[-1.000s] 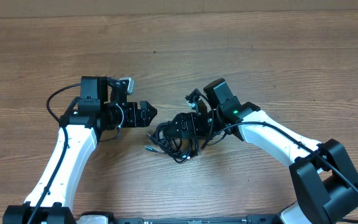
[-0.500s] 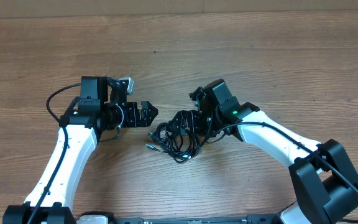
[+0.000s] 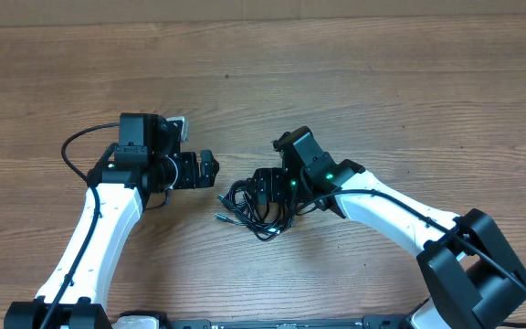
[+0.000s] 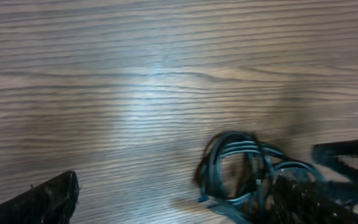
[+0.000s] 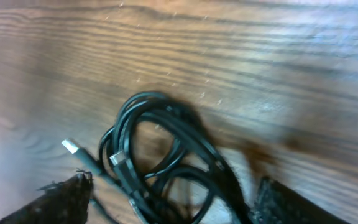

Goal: Untangle cables

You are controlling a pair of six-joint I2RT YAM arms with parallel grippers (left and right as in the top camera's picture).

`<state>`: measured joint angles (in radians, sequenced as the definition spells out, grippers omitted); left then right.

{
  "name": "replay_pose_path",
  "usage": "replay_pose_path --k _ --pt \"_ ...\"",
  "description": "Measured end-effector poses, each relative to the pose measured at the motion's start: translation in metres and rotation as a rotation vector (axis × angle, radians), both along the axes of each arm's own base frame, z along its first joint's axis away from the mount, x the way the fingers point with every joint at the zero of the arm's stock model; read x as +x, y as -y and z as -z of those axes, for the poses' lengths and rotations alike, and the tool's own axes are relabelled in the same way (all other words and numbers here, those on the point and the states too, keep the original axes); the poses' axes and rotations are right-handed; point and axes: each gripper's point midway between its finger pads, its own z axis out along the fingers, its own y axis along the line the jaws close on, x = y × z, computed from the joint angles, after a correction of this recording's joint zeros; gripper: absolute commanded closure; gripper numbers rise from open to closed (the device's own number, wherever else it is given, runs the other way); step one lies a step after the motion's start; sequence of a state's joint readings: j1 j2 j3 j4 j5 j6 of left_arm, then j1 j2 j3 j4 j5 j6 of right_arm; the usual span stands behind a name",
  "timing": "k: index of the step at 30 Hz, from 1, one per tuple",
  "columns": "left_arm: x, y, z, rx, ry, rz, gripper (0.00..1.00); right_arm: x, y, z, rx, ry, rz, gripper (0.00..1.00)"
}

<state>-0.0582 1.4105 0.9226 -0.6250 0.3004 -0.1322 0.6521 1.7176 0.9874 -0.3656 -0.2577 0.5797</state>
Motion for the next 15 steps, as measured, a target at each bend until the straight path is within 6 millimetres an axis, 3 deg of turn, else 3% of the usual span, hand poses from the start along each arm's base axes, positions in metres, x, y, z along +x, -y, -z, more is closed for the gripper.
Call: replay_pose_path --k 8,15 --pt "0.000 -0.007 0.002 0.037 -0.002 -0.018 0.00 0.018 0.002 -0.004 -0.013 0.065 0.073 0.25" --pt "0.001 -0.008 0.002 0.043 -0.001 -0.021 0.00 0.020 -0.001 -0.002 -0.009 0.078 0.077 0.25"
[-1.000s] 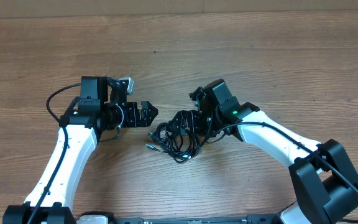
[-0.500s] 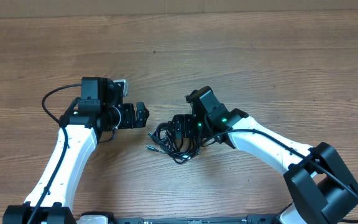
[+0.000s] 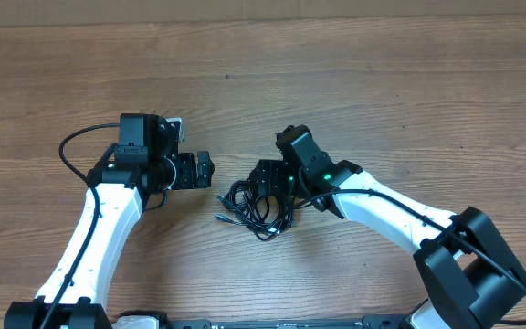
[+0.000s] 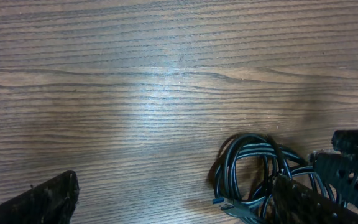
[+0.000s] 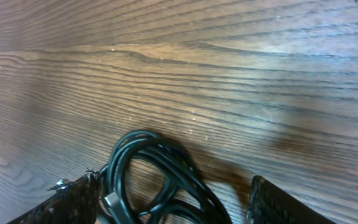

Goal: Untangle cables

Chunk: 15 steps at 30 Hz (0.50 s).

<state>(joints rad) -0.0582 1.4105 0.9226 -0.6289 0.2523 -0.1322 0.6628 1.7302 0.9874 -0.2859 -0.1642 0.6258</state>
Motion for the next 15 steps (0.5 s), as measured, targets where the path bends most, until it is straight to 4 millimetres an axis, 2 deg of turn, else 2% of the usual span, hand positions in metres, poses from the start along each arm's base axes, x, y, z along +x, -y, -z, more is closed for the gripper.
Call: replay_pose_path --k 4,8,10,13,15 --pt "0.000 0.000 0.000 0.000 0.000 0.000 0.00 -0.003 -0.012 0.002 0.010 0.014 -0.027 0.25" --pt "0.000 0.000 0.000 0.002 0.000 -0.001 0.00 -0.008 -0.024 0.016 0.005 0.009 -0.056 0.29" --pt "0.000 0.000 0.000 0.002 0.000 -0.001 0.01 -0.011 -0.025 0.024 -0.012 0.000 -0.062 0.39" --pt "0.000 0.000 0.000 0.002 0.000 -0.001 0.00 -0.013 -0.025 0.029 -0.032 0.004 -0.062 0.67" --pt "0.000 -0.001 0.000 0.003 0.000 -0.001 0.00 -0.013 -0.025 0.029 -0.042 0.010 -0.056 0.75"
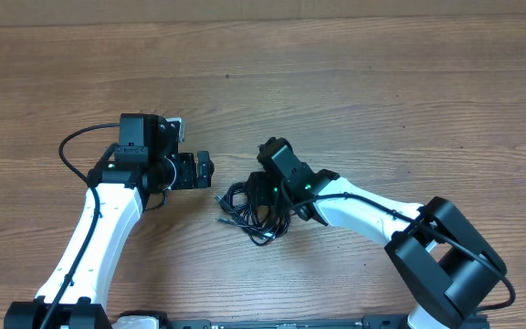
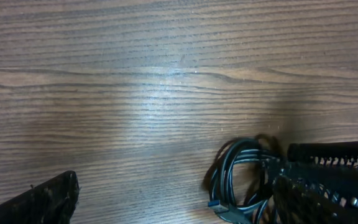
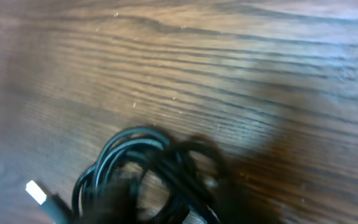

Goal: Untangle cables

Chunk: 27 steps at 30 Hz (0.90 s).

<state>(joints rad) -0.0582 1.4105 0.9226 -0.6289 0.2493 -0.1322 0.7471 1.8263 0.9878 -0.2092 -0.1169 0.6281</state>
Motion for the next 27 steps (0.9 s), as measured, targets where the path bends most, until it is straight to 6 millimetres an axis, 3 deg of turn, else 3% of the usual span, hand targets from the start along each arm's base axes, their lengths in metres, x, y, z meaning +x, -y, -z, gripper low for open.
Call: replay_pose_path --k 5,20,24,27 --pt "0.000 0.000 0.000 0.000 0.000 0.000 0.00 -0.001 -0.002 0.000 -0.002 0.004 -0.004 0.96" --pt "0.000 0.000 0.000 0.000 0.000 0.000 0.00 -0.004 -0.002 -0.002 0.003 -0.008 -0.012 0.96" --pt "0.000 0.000 0.000 0.000 0.000 0.000 0.00 -0.006 0.002 -0.022 0.020 0.006 -0.009 0.96" --pt "0.000 0.000 0.000 0.000 0.000 0.000 0.00 -0.003 0.004 -0.054 0.062 0.054 -0.004 0.96"
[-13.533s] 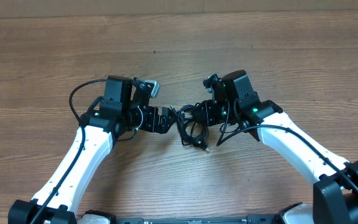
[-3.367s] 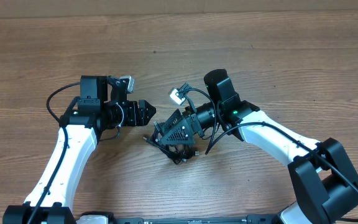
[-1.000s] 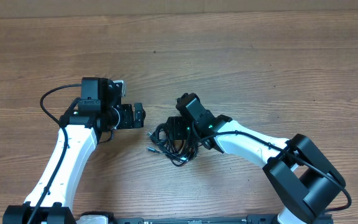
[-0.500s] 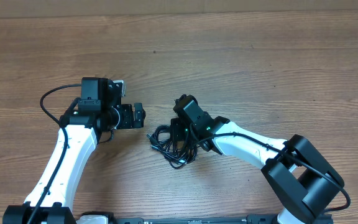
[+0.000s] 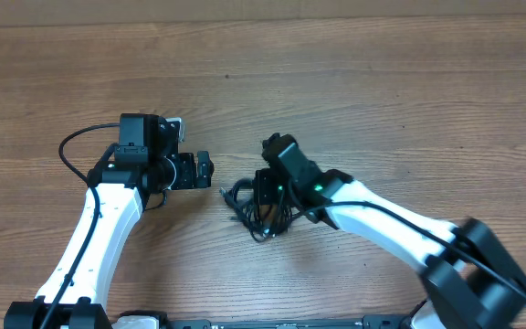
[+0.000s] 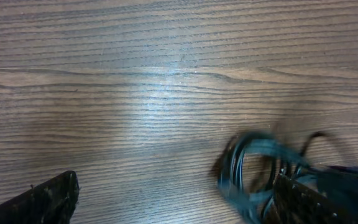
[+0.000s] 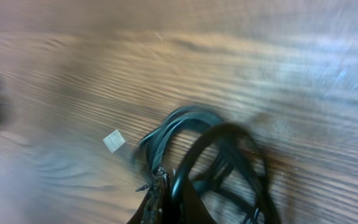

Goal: Untangle cables

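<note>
A tangled bundle of black cables (image 5: 256, 212) lies on the wooden table between my two arms; in the left wrist view the bundle (image 6: 253, 168) is blurred. A white USB plug (image 7: 113, 140) sticks out at its left. My right gripper (image 7: 168, 200) is shut on one black cable loop (image 7: 219, 140) at the bundle's top, and in the overhead view the right gripper (image 5: 268, 189) sits over the bundle. My left gripper (image 5: 206, 171) stands open just left of the bundle, with nothing between its fingers (image 6: 48, 198).
The bare wooden table (image 5: 382, 82) stretches all round the bundle. The two arms' white links reach in from the near edge on either side. No other objects are in view.
My right gripper, low over the bundle before, is now shut on a black cable loop. The bundle has shifted a little and its plug end points up-left. The left arm has not moved.
My right gripper first stood open at the bundle's right side, then open just behind it, then over its top. It is now shut on a loop of cable. My left gripper drew back slightly after the first moment and has stayed open beside the bundle.
</note>
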You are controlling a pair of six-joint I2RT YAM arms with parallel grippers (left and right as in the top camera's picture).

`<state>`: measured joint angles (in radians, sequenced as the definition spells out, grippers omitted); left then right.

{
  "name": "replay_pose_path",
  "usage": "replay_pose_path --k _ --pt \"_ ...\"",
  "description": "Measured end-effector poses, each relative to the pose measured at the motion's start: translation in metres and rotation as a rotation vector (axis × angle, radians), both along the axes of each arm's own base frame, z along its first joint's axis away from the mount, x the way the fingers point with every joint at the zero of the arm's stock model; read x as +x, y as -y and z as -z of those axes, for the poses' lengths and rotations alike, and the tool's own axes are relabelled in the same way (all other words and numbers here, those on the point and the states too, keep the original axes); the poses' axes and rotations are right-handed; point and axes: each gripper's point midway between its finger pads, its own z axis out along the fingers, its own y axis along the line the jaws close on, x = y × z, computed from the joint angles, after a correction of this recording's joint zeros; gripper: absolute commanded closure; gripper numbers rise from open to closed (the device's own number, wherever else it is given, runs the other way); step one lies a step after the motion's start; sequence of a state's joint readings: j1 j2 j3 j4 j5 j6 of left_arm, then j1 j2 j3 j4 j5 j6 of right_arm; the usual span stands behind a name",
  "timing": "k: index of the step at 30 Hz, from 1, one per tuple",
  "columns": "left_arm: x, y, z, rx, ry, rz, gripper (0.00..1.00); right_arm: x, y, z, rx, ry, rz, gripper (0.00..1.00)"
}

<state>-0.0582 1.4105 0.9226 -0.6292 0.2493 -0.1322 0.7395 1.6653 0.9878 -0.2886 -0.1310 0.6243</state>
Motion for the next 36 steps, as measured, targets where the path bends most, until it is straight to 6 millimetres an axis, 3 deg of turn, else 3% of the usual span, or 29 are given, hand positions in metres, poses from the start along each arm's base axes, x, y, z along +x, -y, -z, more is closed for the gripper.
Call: replay_pose_path --k 5,16,18,25,30,36 --pt "0.000 0.000 0.000 0.000 0.000 0.000 0.00 -0.003 0.004 -0.052 0.068 0.084 -0.004 0.96" --pt "0.000 0.000 0.000 0.000 0.000 0.000 0.00 -0.027 0.010 -0.133 0.191 0.242 -0.114 0.96" --pt "0.000 0.000 0.000 0.000 0.000 0.000 0.00 -0.034 0.012 -0.134 0.176 0.248 -0.156 0.96" --pt "0.000 0.000 0.000 0.000 0.000 0.000 0.00 -0.053 0.030 -0.104 0.024 0.197 -0.259 0.96" --pt "0.000 0.000 0.000 0.000 0.000 0.000 0.00 -0.053 0.055 -0.085 -0.123 0.180 -0.227 0.96" --pt "0.000 0.000 0.000 0.000 0.000 0.000 0.00 -0.052 0.066 -0.079 -0.191 0.186 -0.213 0.96"
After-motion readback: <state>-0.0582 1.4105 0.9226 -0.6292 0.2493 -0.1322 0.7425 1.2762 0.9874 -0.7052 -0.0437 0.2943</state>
